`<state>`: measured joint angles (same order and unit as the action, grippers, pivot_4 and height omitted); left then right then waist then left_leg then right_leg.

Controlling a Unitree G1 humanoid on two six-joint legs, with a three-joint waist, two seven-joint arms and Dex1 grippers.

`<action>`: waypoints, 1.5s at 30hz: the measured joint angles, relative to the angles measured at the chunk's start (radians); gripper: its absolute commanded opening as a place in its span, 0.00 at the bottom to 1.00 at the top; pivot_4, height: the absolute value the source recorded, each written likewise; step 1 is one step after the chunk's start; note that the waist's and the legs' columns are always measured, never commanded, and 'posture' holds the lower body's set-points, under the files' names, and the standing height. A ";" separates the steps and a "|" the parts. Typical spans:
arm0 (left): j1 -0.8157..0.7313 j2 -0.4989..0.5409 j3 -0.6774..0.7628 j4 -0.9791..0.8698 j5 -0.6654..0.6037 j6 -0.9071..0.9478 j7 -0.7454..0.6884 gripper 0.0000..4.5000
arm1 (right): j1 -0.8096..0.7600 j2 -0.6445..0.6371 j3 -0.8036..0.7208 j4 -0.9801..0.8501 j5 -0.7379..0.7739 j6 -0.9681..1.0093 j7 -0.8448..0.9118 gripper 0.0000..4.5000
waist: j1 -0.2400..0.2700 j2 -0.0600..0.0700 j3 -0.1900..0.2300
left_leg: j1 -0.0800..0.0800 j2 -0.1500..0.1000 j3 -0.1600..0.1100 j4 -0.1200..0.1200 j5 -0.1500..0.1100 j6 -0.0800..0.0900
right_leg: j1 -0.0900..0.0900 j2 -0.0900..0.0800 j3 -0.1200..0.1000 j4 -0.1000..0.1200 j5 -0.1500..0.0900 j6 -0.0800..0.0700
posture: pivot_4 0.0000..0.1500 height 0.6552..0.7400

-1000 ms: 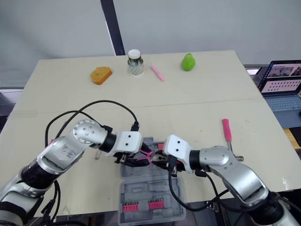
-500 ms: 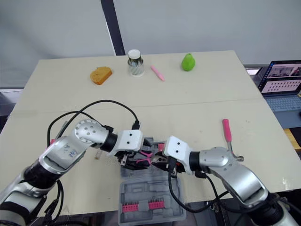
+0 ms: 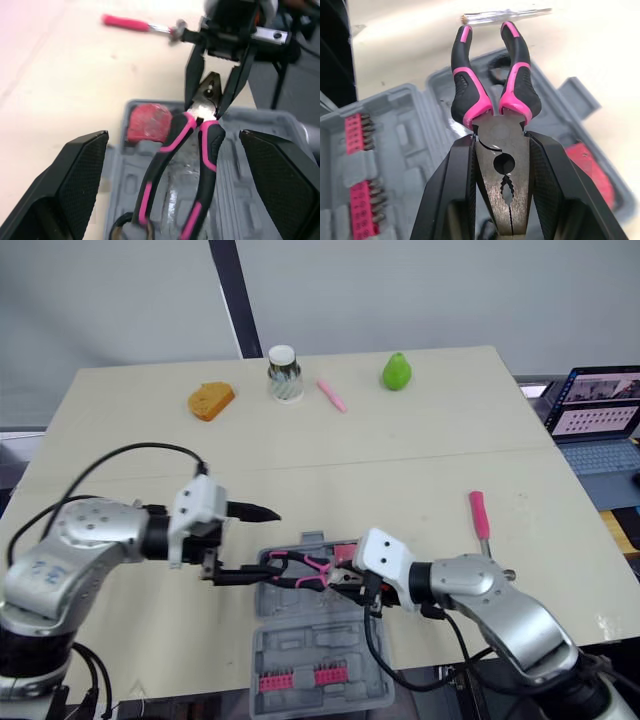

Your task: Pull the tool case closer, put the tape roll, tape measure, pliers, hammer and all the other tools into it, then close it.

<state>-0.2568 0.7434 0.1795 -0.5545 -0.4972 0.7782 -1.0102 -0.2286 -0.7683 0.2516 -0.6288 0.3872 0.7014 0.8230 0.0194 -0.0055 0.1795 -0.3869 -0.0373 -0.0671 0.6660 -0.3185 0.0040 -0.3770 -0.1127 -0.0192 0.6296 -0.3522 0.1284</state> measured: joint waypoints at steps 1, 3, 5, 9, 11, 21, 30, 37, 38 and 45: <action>0.038 -0.002 0.049 -0.002 -0.016 0.000 0.014 1.00 | -0.003 -0.009 -0.006 0.000 0.002 0.000 0.008 0.22 | 0.001 0.000 0.000 | 0.000 0.000 0.000 0.000 0.000 0.000 | 0.000 0.000 0.000 0.000 0.000 0.000 | 1.00 0.95; 0.113 -0.008 0.126 -0.014 -0.039 -0.008 0.035 1.00 | -0.017 -0.017 -0.014 0.000 0.013 0.003 0.027 0.22 | 0.001 0.000 0.000 | 0.000 0.000 -0.001 0.000 0.000 0.000 | 0.000 -0.001 0.001 0.000 0.000 0.000 | 1.00 0.95; 0.195 -0.039 0.199 -0.026 -0.056 -0.054 0.044 1.00 | -0.045 -0.023 -0.015 0.000 0.025 0.005 0.049 0.22 | 0.001 0.000 0.000 | 0.000 0.000 0.000 0.000 0.000 0.000 | 0.000 -0.002 0.001 -0.001 0.000 0.000 | 1.00 0.95; 0.340 -0.091 0.304 -0.028 -0.082 -0.151 0.055 1.00 | -0.108 -0.047 0.001 0.001 0.033 0.028 0.088 0.22 | 0.002 0.000 0.000 | 0.000 0.000 -0.001 0.000 0.000 0.000 | 0.000 -0.003 0.001 -0.002 0.000 0.000 | 1.00 0.95; 0.420 -0.105 0.332 -0.024 -0.082 -0.200 0.049 1.00 | -0.123 -0.056 0.020 0.002 0.032 0.044 0.105 0.22 | 0.002 0.000 0.000 | 0.000 0.000 -0.001 0.000 0.000 0.000 | 0.000 -0.003 0.001 -0.003 0.000 0.000 | 1.00 0.95; 0.750 -0.133 0.383 0.073 -0.042 -0.530 -0.120 1.00 | -0.200 -0.083 0.144 0.014 -0.017 0.058 0.168 0.22 | 0.001 0.000 0.000 | 0.000 0.001 0.000 -0.001 -0.001 -0.001 | 0.000 -0.004 0.001 -0.007 0.000 -0.001 | 1.00 0.95; 0.903 -0.100 0.392 0.168 -0.003 -0.766 -0.284 1.00 | -0.199 -0.047 0.218 0.107 -0.105 -0.012 0.179 0.22 | 0.001 0.000 0.000 | 0.000 0.001 0.000 -0.001 -0.001 -0.001 | 0.001 -0.004 0.001 -0.008 -0.001 -0.001 | 1.00 0.95; 0.943 -0.101 0.386 0.216 -0.001 -0.880 -0.342 1.00 | -0.196 -0.022 0.220 0.128 -0.135 -0.026 0.191 0.22 | -0.001 0.000 0.000 | 0.000 0.002 0.000 -0.002 -0.002 -0.001 | 0.001 -0.004 0.001 -0.009 -0.001 -0.001 | 1.00 0.95; 0.946 -0.101 0.385 0.216 -0.001 -0.889 -0.343 1.00 | -0.196 -0.014 0.221 0.131 -0.138 -0.027 0.192 0.22 | -0.001 0.000 0.000 | 0.000 0.002 0.000 -0.002 -0.002 -0.001 | 0.001 -0.004 0.001 -0.008 -0.001 -0.001 | 1.00 0.95; 0.952 -0.104 0.357 0.215 -0.004 -0.907 -0.331 1.00 | -0.232 0.078 0.268 0.232 -0.188 -0.053 0.193 0.22 | -0.013 0.000 0.000 | 0.000 0.002 0.000 -0.002 -0.002 -0.001 | 0.001 -0.004 0.001 -0.008 -0.001 -0.001 | 1.00 0.95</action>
<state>0.6953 0.6399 0.5368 -0.3396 -0.5010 -0.1288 -1.3407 -0.4603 -0.6908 0.5199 -0.3964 0.1987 0.6483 1.0157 0.0063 -0.0057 0.1794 -0.3866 -0.0350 -0.0670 0.6642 -0.3204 0.0026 -0.3765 -0.1163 -0.0186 0.6217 -0.3529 0.1269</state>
